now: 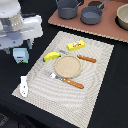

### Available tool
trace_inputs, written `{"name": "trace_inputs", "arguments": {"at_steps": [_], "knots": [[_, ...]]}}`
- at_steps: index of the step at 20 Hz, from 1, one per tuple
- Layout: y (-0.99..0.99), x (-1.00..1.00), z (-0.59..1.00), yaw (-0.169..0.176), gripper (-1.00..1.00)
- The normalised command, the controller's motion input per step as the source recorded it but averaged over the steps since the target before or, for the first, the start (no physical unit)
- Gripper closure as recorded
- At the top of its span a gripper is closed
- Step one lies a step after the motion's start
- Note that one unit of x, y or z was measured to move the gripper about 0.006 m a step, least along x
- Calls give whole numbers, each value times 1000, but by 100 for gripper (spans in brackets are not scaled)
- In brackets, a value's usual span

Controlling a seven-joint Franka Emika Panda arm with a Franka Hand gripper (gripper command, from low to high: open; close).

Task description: Interact with the objects in diverse but meaningful ways.

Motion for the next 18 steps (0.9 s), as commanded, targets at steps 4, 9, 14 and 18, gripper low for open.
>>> {"name": "trace_inputs", "arguments": {"at_steps": [4, 9, 14, 18], "knots": [[116, -181, -89, -67, -100], [121, -414, -90, -6, -100], [161, -478, -171, 0, -100], [135, -519, -188, 0, -100]]}}
